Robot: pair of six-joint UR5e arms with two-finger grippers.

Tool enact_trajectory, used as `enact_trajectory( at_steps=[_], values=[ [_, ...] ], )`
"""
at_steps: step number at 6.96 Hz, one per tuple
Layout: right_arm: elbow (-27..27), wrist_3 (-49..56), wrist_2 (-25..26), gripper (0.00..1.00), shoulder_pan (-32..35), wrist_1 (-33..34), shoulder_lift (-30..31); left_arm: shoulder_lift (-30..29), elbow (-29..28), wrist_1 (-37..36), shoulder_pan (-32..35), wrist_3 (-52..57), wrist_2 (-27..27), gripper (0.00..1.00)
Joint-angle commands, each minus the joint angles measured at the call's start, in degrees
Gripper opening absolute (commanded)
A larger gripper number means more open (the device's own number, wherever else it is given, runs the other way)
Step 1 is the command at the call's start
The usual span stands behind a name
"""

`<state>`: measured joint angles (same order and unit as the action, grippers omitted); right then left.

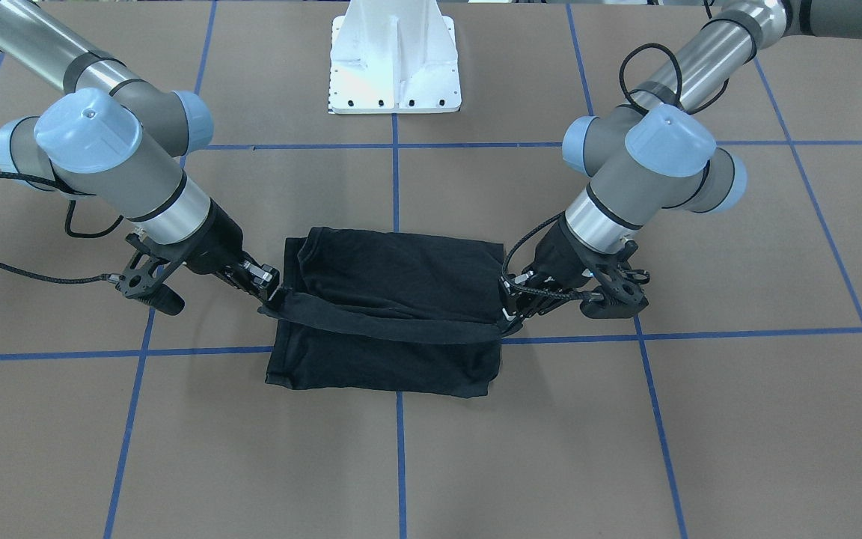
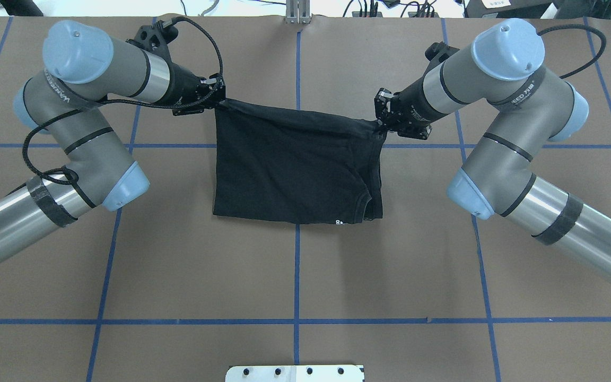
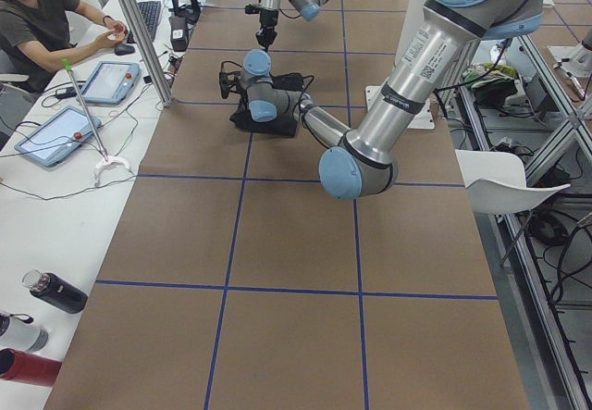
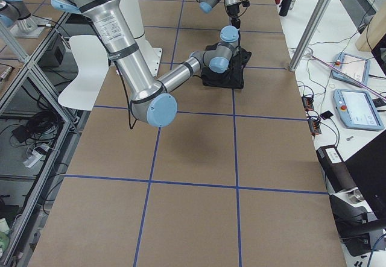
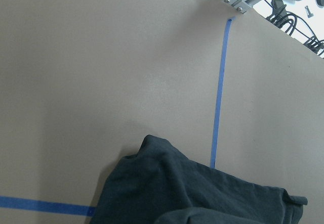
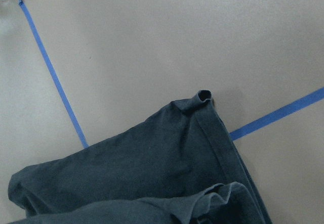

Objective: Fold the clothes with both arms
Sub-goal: 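Open both grippers to drop the corners onto the shirt's far end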

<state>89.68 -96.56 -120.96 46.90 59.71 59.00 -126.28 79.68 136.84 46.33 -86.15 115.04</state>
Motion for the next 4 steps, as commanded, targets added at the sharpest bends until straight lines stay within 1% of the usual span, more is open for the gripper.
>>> enact_trajectory(
  at_steps=[1,2,3,4],
  values=[
    [-0.91,-0.03,0.29,0.16,0.39,-0.12,-0.73,-1.86,-3.38,1.32,-0.10,-0.15,-0.17,0.00],
    [-2.57,-0.21,0.29,0.47,1.08,-0.12,-2.12,-1.87,-3.39,1.32,-0.02,-0.42,-0.25,0.00],
    [-5.54,-0.47,0.29,0.98,1.70,-0.04,-4.22,-1.78,-3.39,1.32,-0.01,-0.42,-0.34,0.50],
    [-7.49,-0.56,0.20,0.99,2.23,-0.12,-5.03,-1.87,-3.39,1.32,0.07,-0.42,-0.43,0.99]
  ],
)
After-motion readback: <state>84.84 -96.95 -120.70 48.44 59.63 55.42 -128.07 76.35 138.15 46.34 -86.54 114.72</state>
